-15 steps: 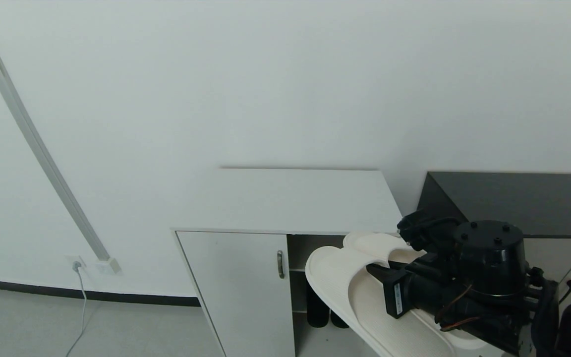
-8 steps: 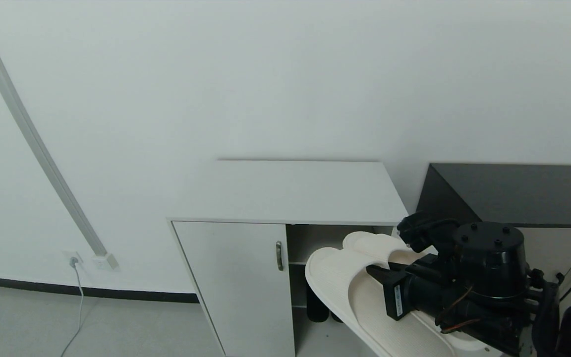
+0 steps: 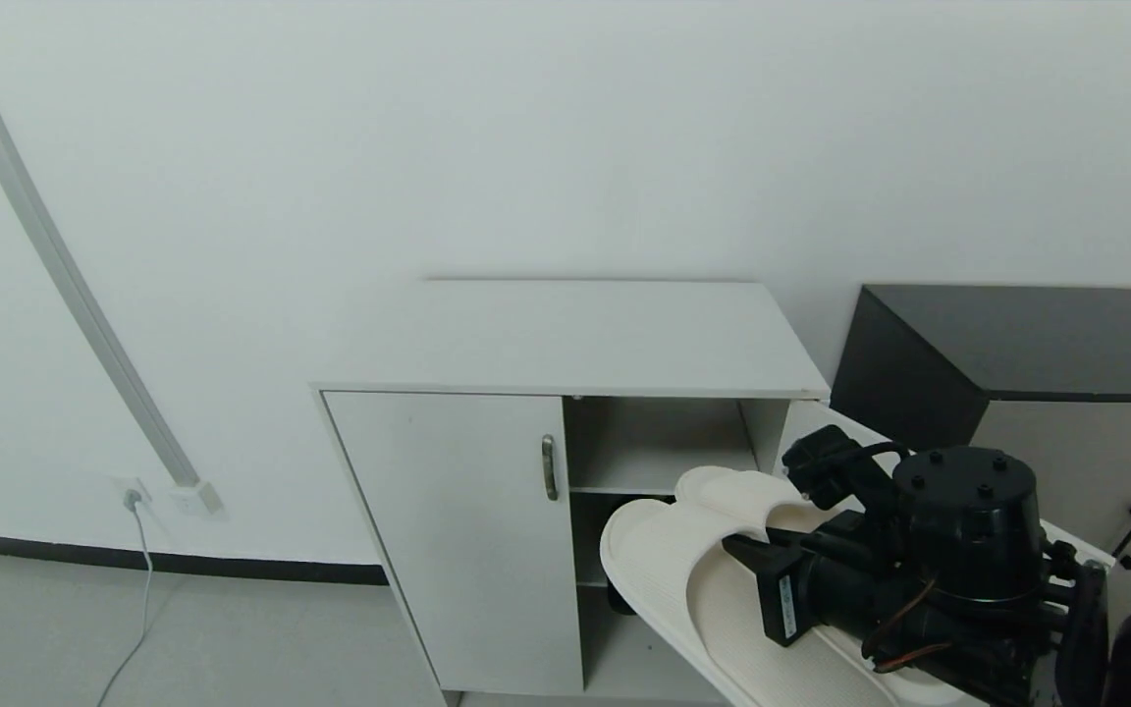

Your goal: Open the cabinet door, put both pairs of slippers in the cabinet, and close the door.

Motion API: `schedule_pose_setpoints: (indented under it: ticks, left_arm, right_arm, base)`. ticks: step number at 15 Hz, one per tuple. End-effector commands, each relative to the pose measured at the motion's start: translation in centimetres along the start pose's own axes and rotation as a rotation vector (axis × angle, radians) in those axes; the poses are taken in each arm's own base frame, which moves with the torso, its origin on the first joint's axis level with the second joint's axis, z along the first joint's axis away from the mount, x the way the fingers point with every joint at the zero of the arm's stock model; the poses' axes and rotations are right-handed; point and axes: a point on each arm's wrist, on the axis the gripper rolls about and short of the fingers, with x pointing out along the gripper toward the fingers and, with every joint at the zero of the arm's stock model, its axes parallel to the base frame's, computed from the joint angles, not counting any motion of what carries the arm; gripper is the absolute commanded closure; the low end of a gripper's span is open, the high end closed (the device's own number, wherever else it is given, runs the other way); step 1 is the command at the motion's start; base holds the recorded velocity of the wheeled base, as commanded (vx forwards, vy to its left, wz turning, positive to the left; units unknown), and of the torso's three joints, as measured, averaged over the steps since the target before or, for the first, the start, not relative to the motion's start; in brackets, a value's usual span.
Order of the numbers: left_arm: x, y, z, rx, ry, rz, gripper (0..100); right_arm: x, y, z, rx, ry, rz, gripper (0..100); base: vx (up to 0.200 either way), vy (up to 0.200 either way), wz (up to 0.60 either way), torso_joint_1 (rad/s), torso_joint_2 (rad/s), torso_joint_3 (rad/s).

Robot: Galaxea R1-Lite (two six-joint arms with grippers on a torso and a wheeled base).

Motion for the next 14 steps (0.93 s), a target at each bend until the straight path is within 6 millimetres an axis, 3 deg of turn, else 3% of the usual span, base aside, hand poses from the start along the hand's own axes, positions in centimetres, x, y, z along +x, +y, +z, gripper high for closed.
schedule_pose_setpoints:
  ticks: [1, 14]
  left_arm:
    - [0.0, 0.0, 0.04, -0.001, 0.0, 0.0, 100]
    - [0.01, 0.0, -0.01, -0.001, 0.001, 0.001, 100]
  right_arm:
    - [-0.04, 0.02, -0.01, 0.0, 0.0, 0.001, 100]
    - [-0.17, -0.06, -0.46, -0.013, -0.009, 0.002, 100]
  base:
    - [0.0, 0.0, 0.0, -0.222, 0.54, 0.325]
    - [0.0, 0.0, 0.0, -0.177, 0.5, 0.323]
